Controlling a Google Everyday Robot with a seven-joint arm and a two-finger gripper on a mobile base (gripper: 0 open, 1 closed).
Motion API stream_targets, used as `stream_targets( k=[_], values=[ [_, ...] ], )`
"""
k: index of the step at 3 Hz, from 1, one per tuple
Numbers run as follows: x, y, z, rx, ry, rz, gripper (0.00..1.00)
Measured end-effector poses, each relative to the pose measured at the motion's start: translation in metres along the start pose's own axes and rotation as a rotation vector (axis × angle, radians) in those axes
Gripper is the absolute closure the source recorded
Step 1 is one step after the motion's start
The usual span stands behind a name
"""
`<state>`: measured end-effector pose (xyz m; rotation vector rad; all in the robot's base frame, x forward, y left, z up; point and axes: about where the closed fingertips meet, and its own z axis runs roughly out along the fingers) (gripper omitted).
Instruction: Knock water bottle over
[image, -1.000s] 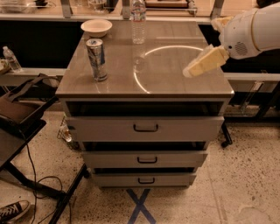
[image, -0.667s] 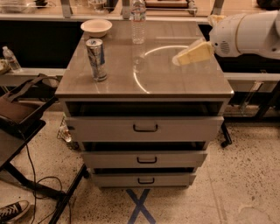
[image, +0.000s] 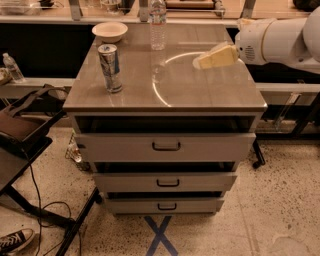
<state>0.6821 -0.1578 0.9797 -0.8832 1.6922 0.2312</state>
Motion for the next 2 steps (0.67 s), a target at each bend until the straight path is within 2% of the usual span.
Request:
stream_targets(
  k=[1, 2],
  values=[
    [-0.005, -0.015, 0.033, 0.013, -0.068, 0.008, 0.0],
    [-0.007, -0.045, 0.087, 0.033, -0.164, 0.032, 0.0]
  ],
)
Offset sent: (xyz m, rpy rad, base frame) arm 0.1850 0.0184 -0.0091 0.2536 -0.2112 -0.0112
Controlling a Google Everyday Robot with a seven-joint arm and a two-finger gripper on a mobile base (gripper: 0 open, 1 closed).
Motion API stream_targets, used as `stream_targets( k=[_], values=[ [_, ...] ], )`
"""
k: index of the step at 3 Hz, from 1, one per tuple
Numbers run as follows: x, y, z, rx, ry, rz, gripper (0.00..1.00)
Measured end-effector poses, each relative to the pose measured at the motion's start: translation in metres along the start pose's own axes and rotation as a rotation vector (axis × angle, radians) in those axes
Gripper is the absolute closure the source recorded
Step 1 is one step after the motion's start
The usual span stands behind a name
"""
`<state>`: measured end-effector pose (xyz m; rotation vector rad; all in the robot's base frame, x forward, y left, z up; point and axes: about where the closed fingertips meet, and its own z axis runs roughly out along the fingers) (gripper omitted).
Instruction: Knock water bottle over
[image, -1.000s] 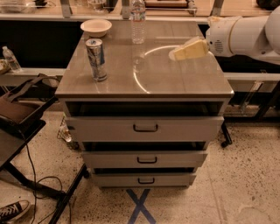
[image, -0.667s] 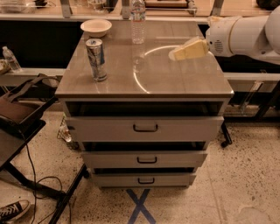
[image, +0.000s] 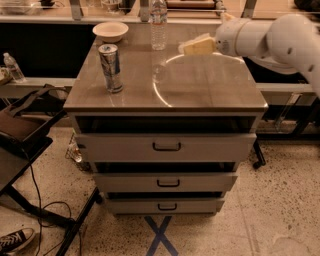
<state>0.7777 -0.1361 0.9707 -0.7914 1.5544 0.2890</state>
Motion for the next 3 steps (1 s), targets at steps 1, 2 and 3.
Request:
stream_targets(
  k=[1, 2, 3],
  values=[
    [0.014, -0.041, 0.054, 0.016, -0.087, 0.067, 0.0],
    [0.014, -0.066, 0.072, 0.032, -0.122, 0.102, 0.0],
    [0.001, -0.077, 0.096, 0.032, -0.105, 0.124, 0.0]
  ],
)
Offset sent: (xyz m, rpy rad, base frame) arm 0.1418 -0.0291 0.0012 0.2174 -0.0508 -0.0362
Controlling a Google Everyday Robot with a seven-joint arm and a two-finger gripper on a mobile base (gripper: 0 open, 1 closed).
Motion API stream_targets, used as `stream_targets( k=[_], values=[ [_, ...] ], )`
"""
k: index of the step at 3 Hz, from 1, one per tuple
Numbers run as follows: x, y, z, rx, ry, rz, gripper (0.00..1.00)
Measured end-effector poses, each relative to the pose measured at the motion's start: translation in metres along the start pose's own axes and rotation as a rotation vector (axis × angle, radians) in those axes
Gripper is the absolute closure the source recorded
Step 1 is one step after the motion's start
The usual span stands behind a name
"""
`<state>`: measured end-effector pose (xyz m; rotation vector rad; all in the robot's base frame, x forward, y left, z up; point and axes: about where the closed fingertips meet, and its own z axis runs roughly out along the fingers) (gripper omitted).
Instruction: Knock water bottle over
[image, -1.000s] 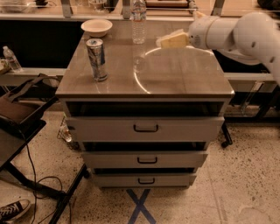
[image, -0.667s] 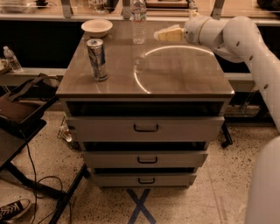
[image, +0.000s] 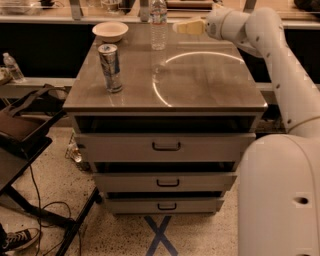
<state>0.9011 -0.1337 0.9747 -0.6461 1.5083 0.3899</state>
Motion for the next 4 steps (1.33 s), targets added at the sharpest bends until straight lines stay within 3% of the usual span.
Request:
stream_targets(
  k=[1, 2, 4],
  values=[
    [-0.006, 0.003, 0.009, 0.021, 0.088, 0.008, 0.0],
    [-0.008, 0.017, 0.029, 0.036, 0.133, 0.058, 0.0],
    [0.004, 0.027, 0.067, 0.067, 0.104, 0.204, 0.0]
  ],
)
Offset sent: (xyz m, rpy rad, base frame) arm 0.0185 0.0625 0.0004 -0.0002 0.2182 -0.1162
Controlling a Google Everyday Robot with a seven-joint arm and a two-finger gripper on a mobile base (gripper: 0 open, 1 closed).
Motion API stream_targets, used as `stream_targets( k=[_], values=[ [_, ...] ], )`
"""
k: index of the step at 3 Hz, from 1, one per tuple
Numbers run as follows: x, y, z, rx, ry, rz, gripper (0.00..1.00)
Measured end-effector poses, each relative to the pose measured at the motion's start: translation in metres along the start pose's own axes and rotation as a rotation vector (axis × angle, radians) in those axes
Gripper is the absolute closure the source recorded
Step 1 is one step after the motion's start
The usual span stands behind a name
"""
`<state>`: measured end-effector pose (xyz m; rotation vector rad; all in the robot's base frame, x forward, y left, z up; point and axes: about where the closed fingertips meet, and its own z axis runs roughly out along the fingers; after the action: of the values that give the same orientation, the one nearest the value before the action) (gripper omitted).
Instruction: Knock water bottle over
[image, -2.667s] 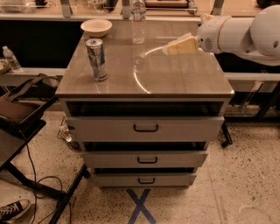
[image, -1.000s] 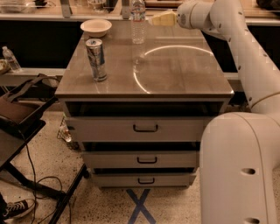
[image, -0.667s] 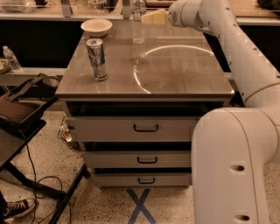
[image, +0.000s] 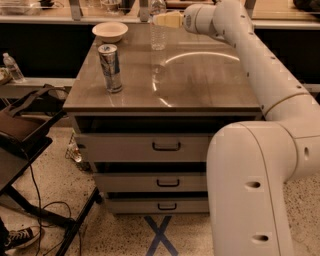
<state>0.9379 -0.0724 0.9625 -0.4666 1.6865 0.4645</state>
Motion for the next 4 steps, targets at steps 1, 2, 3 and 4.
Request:
stream_targets(
  k=[1, 2, 3, 4],
  values=[
    [-0.003, -0.002, 0.009, -0.001, -0.029, -0.006, 0.0],
    [-0.001, -0.002, 0.017, -0.017, -0.045, -0.053, 0.0],
    [0.005, -0.004, 0.025, -0.045, -0.058, -0.129, 0.0],
    [0.009, -0.004, 0.029, -0.057, -0.064, -0.154, 0.0]
  ],
)
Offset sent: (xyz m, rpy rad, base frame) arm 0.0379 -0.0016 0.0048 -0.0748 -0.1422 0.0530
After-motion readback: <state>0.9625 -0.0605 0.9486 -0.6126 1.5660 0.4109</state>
